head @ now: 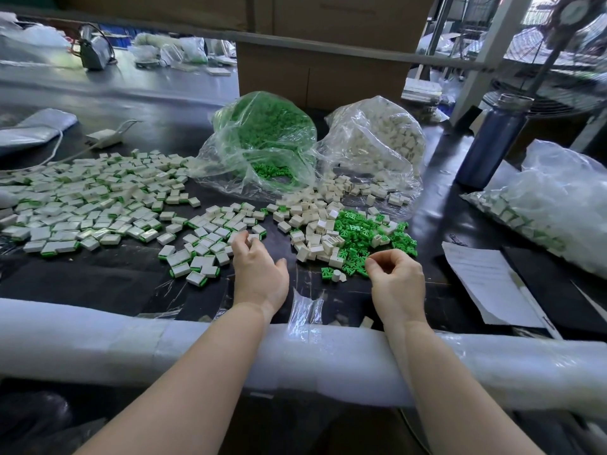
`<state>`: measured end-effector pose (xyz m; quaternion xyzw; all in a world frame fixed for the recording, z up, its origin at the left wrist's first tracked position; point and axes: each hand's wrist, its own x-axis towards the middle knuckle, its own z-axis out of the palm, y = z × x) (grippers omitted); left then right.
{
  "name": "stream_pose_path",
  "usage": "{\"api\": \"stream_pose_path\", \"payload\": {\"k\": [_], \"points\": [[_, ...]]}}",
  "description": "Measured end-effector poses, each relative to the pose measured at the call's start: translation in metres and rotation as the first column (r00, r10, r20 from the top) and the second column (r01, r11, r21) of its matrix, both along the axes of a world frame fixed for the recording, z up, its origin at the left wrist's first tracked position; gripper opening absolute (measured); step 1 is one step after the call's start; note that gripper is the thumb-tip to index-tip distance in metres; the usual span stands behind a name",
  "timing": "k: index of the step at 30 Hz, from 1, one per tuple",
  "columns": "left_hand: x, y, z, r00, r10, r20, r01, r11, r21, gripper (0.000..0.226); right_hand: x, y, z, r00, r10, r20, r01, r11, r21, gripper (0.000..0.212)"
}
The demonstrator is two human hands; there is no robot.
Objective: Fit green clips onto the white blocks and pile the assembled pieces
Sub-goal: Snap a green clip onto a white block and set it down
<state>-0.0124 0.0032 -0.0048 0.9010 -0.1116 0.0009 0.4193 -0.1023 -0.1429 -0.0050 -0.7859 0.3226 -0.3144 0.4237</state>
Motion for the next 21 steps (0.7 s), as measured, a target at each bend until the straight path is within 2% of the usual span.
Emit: {"api": "stream_pose_path", "payload": {"k": [6,9,13,16,21], "points": [[-0.0021,-0.0034,-0.0019,0.994,-0.082,0.072,0.073,0.990,0.119,0.062,0.0009,-0.0008,0.0008,0.997,-0.027,-0.067,0.027,1.000,-0.006,0.010],[-0.0041,-0.0053,-0.0035,0.969,-0.193,0.154,0.172,0.975,0.141,0.055,0.0022,0.0008,0.0008,0.988,-0.034,-0.149,0.022,0.996,-0.082,0.011],[-0.0044,-0.0076,-0.0053,0.936,-0.315,0.158,0.284,0.939,0.194,0.051,0.0047,0.0043,-0.0011,0.937,-0.061,-0.343,-0.025,0.970,-0.240,0.017],[-0.0038,-0.0083,-0.0050,0.933,-0.322,0.163,0.286,0.935,0.210,0.044,0.0057,0.0062,-0.0009,0.895,-0.108,-0.433,-0.034,0.951,-0.307,0.021],[-0.0064,-0.0071,-0.0025,0.940,-0.282,0.192,0.263,0.957,0.119,0.027,0.0050,0.0072,-0.0004,0.896,-0.117,-0.429,-0.027,0.949,-0.314,0.017]]}}
